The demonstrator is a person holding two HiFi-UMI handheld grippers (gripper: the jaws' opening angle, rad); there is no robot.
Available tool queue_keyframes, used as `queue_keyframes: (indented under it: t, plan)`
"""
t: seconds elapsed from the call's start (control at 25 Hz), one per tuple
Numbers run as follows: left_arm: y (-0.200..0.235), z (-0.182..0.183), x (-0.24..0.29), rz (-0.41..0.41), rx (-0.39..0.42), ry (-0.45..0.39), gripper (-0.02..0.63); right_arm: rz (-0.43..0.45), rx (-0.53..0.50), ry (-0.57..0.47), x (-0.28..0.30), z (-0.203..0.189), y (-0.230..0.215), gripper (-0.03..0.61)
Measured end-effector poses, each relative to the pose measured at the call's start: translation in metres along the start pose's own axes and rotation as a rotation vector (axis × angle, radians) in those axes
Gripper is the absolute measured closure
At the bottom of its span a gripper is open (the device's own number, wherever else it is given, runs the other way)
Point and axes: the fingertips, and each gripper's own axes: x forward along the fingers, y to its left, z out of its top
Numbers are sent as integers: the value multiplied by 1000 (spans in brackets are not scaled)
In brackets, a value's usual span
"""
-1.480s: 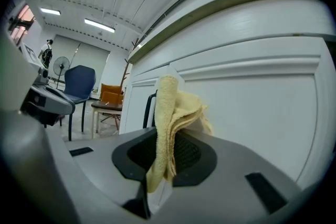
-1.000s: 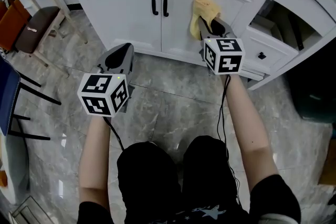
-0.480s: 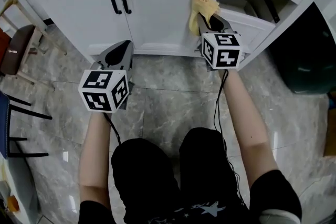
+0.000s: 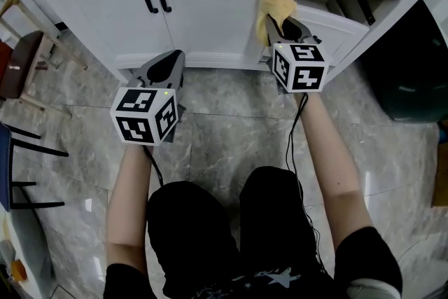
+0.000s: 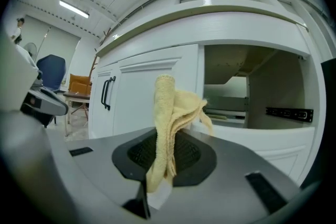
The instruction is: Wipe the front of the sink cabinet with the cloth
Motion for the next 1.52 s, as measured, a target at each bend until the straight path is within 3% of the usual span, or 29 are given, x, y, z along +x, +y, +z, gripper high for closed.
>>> queue_keyframes:
  t: [0.44, 0.76, 1.16, 1.52]
  plan:
    - [71, -25, -10, 72, -24, 34, 597, 241, 3, 14, 55, -28, 140, 515]
    - [108, -51, -14, 91, -60, 63, 597, 292, -6, 40, 103, -56, 210, 515]
    - [106, -54, -7, 67, -41, 74, 597, 222, 7, 54, 110, -65, 195, 514]
    - [68, -53, 5, 9, -10, 92, 597, 88, 41, 71, 82, -82, 124, 514]
